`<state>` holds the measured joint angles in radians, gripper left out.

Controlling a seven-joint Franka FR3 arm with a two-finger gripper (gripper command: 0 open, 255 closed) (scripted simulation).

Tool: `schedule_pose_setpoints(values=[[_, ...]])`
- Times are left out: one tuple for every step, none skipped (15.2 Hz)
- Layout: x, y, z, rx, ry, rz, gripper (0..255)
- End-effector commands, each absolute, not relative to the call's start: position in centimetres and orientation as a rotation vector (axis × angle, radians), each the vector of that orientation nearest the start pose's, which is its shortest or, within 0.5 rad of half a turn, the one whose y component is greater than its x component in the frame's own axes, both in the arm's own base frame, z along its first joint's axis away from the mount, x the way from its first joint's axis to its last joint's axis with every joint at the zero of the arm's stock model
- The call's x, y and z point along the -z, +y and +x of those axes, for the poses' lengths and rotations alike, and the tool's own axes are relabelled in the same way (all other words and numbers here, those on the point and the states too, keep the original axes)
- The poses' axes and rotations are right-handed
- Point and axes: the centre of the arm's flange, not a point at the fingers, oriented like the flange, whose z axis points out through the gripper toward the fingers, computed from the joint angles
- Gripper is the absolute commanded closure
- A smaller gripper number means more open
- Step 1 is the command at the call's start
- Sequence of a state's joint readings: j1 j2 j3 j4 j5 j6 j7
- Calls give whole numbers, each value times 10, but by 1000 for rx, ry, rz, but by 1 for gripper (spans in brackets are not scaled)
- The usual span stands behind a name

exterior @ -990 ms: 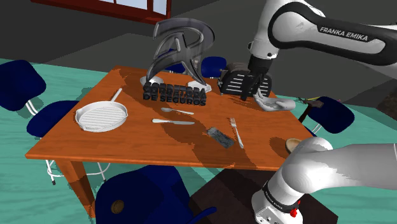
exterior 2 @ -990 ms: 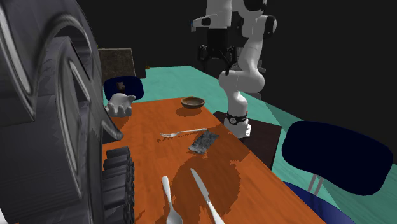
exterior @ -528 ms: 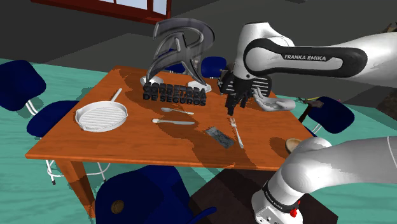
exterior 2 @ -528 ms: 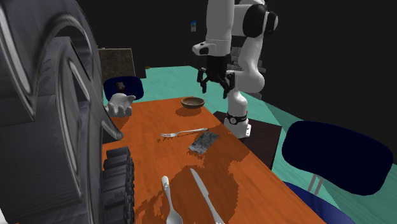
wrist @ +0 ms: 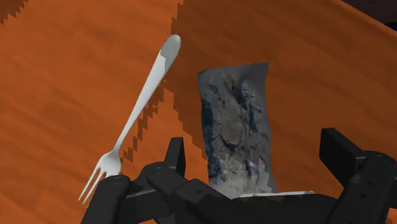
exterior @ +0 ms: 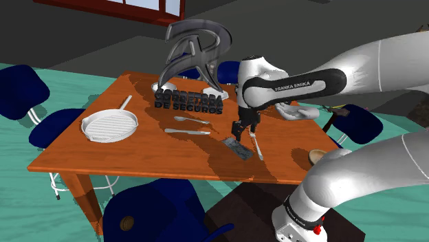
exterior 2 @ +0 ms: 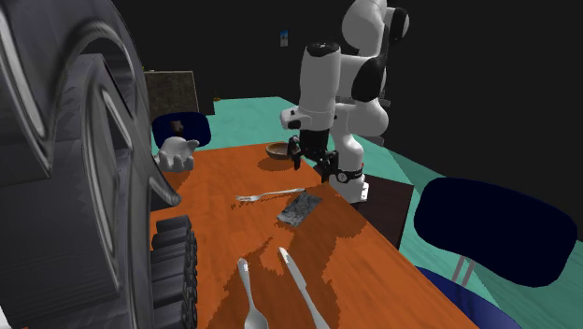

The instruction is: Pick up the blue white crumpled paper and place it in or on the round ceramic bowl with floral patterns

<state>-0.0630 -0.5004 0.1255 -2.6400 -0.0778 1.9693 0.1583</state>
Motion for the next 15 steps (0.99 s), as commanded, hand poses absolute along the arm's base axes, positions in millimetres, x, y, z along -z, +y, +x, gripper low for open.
schedule_pose_setpoints(values=[[-364,16,365,-287,172,-3286,0],[-350,16,368,-300,192,-3292,0],[-337,16,371,-313,212,-3298,0],[-330,16,373,-320,222,-3300,0],[-325,15,372,-320,222,-3300,0],[-320,14,371,-320,222,-3300,0],[-315,13,370,-320,222,-3300,0],[-310,12,369,-320,222,-3300,0],[-305,12,368,-320,222,-3300,0],[-300,11,367,-320,222,-3300,0],[-295,10,365,-320,222,-3300,0],[-292,9,365,-320,222,-3300,0],[-292,9,365,-320,222,-3300,0],[-292,9,365,-320,222,-3300,0],[-292,9,365,-320,222,-3300,0]])
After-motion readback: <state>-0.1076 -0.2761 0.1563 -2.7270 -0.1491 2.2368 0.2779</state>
